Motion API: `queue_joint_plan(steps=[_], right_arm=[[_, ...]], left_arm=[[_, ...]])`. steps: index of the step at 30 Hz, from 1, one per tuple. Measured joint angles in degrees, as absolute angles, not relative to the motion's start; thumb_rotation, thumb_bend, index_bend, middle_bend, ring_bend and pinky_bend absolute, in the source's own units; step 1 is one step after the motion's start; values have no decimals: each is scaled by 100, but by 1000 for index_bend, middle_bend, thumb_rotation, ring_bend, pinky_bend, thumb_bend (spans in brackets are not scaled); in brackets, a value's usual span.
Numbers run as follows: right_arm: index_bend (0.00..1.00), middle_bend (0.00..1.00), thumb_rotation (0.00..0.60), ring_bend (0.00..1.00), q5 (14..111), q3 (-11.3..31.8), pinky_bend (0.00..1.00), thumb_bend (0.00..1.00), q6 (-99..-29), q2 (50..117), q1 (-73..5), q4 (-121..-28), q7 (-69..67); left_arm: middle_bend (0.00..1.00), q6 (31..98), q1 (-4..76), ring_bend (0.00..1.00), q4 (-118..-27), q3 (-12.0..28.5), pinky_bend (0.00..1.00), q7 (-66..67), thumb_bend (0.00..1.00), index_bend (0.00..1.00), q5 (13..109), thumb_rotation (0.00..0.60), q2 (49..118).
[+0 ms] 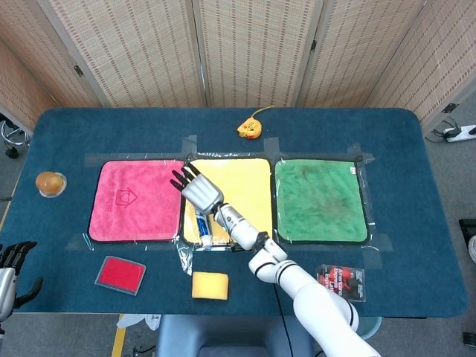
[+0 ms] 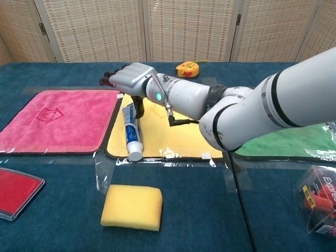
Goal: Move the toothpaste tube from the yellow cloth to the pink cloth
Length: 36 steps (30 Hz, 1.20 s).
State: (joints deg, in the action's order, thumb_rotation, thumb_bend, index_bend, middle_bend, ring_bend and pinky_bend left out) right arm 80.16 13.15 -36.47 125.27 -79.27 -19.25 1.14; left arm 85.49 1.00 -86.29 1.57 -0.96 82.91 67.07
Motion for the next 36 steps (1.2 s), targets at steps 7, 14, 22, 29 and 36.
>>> queue_joint_plan(steps=[7,14,22,29,36], right_arm=[[0,0,600,0,8046,1229,0,207,-3920,12104,-7555,-2399,130],[0,0,600,0,8018,1145,0,207,-4253,11356,-7036,-3465,453],[0,0,600,0,7663,1101,0,207,-4740,9934,-6161,-5745,1346],[0,0,600,0,7200,990,0,207,-5389,8437,-5242,-7709,2296],[0,0,600,6,7136,718,0,207,-6323,7184,-4283,-9188,2605]], left_arm=[[186,8549,191,152,-8736,180,84,11,404,190,8427,600,6676],[186,8469,387,152,-8873,226,85,112,405,191,8614,600,6623],[186,8283,735,159,-8957,327,91,156,406,200,8857,600,6592],[186,8100,1101,176,-8952,426,108,89,563,214,9094,600,6577],[186,7761,1629,178,-8946,531,120,-55,646,214,9408,600,6490]])
